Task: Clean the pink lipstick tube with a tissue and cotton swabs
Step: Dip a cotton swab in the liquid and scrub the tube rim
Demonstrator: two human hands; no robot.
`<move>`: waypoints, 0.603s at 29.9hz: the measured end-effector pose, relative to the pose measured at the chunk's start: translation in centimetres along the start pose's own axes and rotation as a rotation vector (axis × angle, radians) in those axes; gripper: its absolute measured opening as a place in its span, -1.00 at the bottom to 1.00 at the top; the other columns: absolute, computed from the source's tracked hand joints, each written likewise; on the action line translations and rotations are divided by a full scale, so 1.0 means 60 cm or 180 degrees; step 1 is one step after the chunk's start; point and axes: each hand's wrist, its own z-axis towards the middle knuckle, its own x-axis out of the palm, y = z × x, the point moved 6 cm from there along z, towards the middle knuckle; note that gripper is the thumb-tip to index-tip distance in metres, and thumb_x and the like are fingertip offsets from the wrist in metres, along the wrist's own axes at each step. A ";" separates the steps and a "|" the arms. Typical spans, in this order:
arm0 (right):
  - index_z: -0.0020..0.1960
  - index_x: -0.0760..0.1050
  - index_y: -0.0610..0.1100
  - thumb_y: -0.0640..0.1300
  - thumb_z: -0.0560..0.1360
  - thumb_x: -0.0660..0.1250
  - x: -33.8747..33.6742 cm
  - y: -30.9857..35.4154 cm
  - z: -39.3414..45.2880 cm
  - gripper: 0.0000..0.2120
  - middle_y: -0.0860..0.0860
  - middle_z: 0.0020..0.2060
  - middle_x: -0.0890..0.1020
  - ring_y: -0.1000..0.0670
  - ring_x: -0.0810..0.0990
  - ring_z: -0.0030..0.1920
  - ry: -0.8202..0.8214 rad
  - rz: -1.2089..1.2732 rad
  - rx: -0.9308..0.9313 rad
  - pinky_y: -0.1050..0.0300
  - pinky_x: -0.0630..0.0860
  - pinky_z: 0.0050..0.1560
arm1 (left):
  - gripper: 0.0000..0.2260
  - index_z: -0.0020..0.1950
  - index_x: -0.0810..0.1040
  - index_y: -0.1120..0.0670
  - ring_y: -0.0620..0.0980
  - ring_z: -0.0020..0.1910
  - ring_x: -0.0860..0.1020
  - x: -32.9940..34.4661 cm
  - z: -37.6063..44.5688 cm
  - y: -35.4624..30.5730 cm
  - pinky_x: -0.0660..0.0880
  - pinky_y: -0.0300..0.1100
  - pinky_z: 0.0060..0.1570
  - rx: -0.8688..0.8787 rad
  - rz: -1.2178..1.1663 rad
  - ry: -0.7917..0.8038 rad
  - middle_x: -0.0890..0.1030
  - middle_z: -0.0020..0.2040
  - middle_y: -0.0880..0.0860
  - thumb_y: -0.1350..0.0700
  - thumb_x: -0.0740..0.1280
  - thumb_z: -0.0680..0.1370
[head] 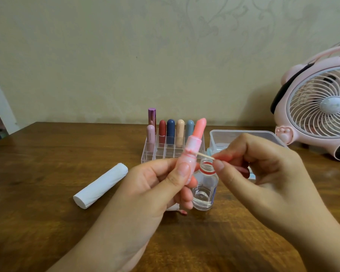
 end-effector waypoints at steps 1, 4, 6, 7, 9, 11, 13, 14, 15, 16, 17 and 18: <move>-0.26 0.49 -0.06 -0.10 0.40 0.33 0.002 0.000 -0.001 -0.92 -0.03 -0.46 0.46 0.14 0.35 -0.44 0.0049 -0.0003 -0.0004 0.37 0.32 -0.37 | -0.67 -0.14 0.68 0.14 -0.12 -0.43 0.51 -0.001 0.000 0.000 0.50 -0.27 -0.37 -0.0001 0.0008 -0.0011 0.58 -0.40 0.01 -0.07 0.38 0.26; -0.24 0.49 -0.04 -0.10 0.41 0.33 -0.004 0.000 0.001 -0.93 -0.05 -0.41 0.48 0.12 0.37 -0.43 -0.0103 -0.0075 -0.0032 0.35 0.34 -0.38 | -0.71 -0.17 0.68 0.13 -0.12 -0.43 0.51 -0.001 -0.001 0.000 0.51 -0.26 -0.37 -0.0007 0.0042 -0.0018 0.58 -0.40 0.02 -0.05 0.37 0.29; -0.24 0.49 -0.04 -0.10 0.42 0.33 -0.006 0.001 0.002 -0.93 -0.06 -0.39 0.49 0.12 0.38 -0.43 -0.0165 -0.0136 -0.0055 0.35 0.35 -0.38 | -0.74 -0.20 0.69 0.10 -0.11 -0.43 0.51 -0.001 -0.001 -0.001 0.51 -0.26 -0.37 0.0014 0.0048 -0.0019 0.59 -0.39 0.01 -0.05 0.37 0.28; -0.25 0.49 -0.05 -0.11 0.41 0.33 -0.005 0.002 0.002 -0.92 -0.06 -0.41 0.48 0.13 0.37 -0.44 -0.0112 -0.0149 -0.0069 0.36 0.34 -0.38 | -0.74 -0.20 0.69 0.10 -0.12 -0.43 0.51 -0.001 -0.002 -0.001 0.51 -0.27 -0.37 0.0014 0.0039 -0.0026 0.59 -0.39 0.01 -0.05 0.37 0.28; -0.28 0.49 -0.07 -0.12 0.40 0.33 0.001 0.005 0.000 -0.90 -0.06 -0.45 0.45 0.14 0.34 -0.45 0.0052 -0.0134 -0.0087 0.38 0.31 -0.39 | -0.74 -0.16 0.68 0.11 -0.12 -0.43 0.51 -0.002 -0.001 -0.001 0.51 -0.28 -0.37 0.0002 0.0010 -0.0042 0.59 -0.39 -0.01 -0.02 0.36 0.30; -0.28 0.48 -0.05 -0.11 0.40 0.33 0.001 0.005 0.000 -0.91 -0.07 -0.45 0.45 0.13 0.34 -0.45 0.0058 -0.0094 -0.0074 0.37 0.31 -0.39 | -0.75 -0.16 0.68 0.12 -0.13 -0.43 0.51 -0.002 -0.001 -0.002 0.50 -0.28 -0.37 0.0006 0.0012 -0.0048 0.59 -0.39 -0.01 -0.01 0.36 0.32; -0.24 0.49 -0.03 -0.11 0.41 0.33 -0.004 0.002 0.002 -0.93 -0.06 -0.41 0.48 0.11 0.37 -0.44 -0.0100 -0.0098 -0.0047 0.34 0.34 -0.39 | -0.75 -0.20 0.68 0.12 -0.12 -0.43 0.51 -0.001 -0.001 -0.002 0.50 -0.28 -0.36 -0.0001 0.0018 -0.0067 0.59 -0.39 0.00 -0.05 0.40 0.34; -0.23 0.49 -0.02 -0.10 0.41 0.33 -0.006 0.000 0.003 -0.94 -0.06 -0.38 0.50 0.10 0.39 -0.43 -0.0152 -0.0114 -0.0035 0.33 0.35 -0.39 | -0.75 -0.23 0.69 0.10 -0.12 -0.43 0.51 -0.001 -0.001 -0.002 0.51 -0.28 -0.36 -0.0014 0.0010 -0.0083 0.60 -0.39 0.01 -0.08 0.43 0.36; -0.23 0.49 -0.02 -0.10 0.42 0.33 -0.006 -0.001 0.003 -0.94 -0.06 -0.38 0.51 0.11 0.39 -0.43 -0.0151 -0.0115 -0.0027 0.33 0.36 -0.39 | -0.76 -0.25 0.69 0.09 -0.12 -0.43 0.51 -0.001 -0.002 -0.002 0.51 -0.28 -0.36 -0.0026 0.0001 -0.0086 0.60 -0.38 0.00 -0.09 0.43 0.35; -0.24 0.49 -0.03 -0.10 0.41 0.33 -0.004 -0.001 0.002 -0.94 -0.05 -0.39 0.50 0.12 0.38 -0.43 -0.0095 -0.0094 -0.0022 0.34 0.35 -0.39 | -0.77 -0.27 0.68 0.08 -0.12 -0.43 0.51 0.000 -0.002 -0.002 0.51 -0.27 -0.37 -0.0032 -0.0023 -0.0065 0.60 -0.38 0.00 -0.08 0.44 0.34; -0.24 0.49 -0.05 -0.10 0.41 0.33 -0.001 0.000 0.001 -0.93 -0.05 -0.41 0.49 0.13 0.37 -0.43 -0.0008 -0.0069 -0.0025 0.36 0.34 -0.38 | -0.78 -0.27 0.68 0.08 -0.12 -0.43 0.51 0.002 -0.002 -0.002 0.51 -0.27 -0.38 -0.0036 -0.0065 -0.0025 0.60 -0.39 0.00 -0.08 0.42 0.34; -0.25 0.49 -0.06 -0.11 0.41 0.33 0.002 0.001 0.001 -0.92 -0.04 -0.42 0.47 0.14 0.36 -0.43 0.0064 -0.0058 -0.0034 0.37 0.33 -0.38 | -0.78 -0.26 0.68 0.08 -0.12 -0.43 0.51 0.003 -0.001 -0.002 0.51 -0.27 -0.39 -0.0047 -0.0124 0.0016 0.59 -0.39 0.00 -0.06 0.39 0.32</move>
